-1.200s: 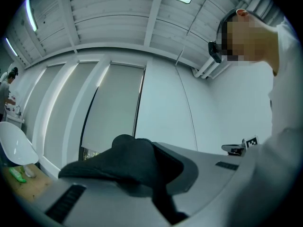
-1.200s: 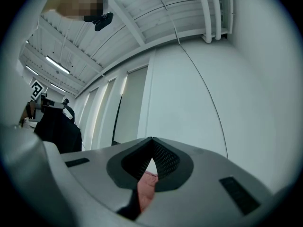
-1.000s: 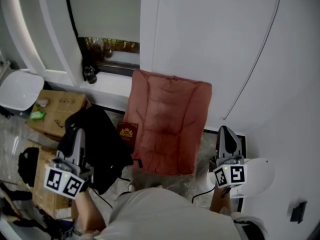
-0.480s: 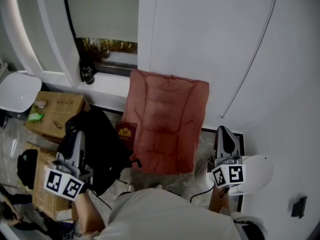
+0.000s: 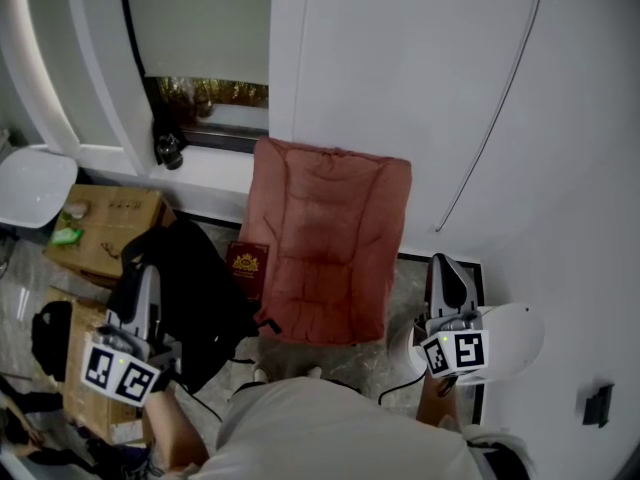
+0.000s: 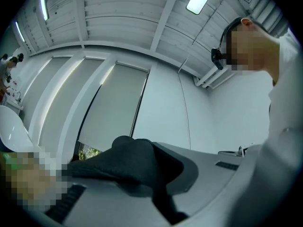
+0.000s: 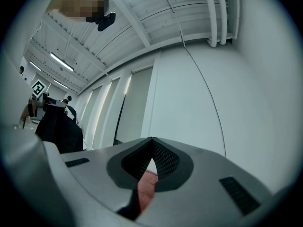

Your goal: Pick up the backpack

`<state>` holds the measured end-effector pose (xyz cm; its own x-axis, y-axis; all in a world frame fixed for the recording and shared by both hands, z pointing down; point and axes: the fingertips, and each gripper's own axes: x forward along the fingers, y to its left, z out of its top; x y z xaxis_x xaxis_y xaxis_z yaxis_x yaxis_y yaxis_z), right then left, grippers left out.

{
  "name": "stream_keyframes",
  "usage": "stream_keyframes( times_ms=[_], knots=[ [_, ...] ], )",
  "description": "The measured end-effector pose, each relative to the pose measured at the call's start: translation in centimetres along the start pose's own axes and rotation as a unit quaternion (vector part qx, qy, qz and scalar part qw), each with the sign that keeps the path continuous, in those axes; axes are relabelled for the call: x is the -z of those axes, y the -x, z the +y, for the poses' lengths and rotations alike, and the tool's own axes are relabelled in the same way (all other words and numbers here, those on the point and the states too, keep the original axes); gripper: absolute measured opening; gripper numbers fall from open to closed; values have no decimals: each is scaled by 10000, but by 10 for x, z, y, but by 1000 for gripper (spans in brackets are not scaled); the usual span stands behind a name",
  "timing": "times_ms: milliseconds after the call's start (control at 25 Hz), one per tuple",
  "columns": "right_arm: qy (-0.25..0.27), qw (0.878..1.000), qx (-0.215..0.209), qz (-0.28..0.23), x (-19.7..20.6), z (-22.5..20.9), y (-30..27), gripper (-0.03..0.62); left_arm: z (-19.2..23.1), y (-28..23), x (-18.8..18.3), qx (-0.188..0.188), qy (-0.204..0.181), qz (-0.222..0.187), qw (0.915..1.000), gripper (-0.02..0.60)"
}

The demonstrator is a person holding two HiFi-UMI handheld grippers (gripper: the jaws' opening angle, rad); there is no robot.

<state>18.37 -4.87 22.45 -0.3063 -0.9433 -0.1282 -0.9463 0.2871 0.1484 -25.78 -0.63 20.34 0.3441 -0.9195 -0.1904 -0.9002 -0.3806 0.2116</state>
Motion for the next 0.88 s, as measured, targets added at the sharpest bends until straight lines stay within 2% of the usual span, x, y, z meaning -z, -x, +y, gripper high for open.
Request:
stream_keyframes(
  times_ms=[280, 560, 880],
  knots=[
    [101, 9999, -99, 81, 1, 10, 5, 21, 2, 8, 0, 62, 256, -16, 9997, 15],
    [133, 9998, -163, 37, -3, 21, 1, 21, -2, 11, -1, 240, 166, 12, 9996, 15],
    [152, 9998, -145, -21, -5, 26, -3, 21, 0, 13, 0, 310, 297, 6, 9991, 15]
  ],
)
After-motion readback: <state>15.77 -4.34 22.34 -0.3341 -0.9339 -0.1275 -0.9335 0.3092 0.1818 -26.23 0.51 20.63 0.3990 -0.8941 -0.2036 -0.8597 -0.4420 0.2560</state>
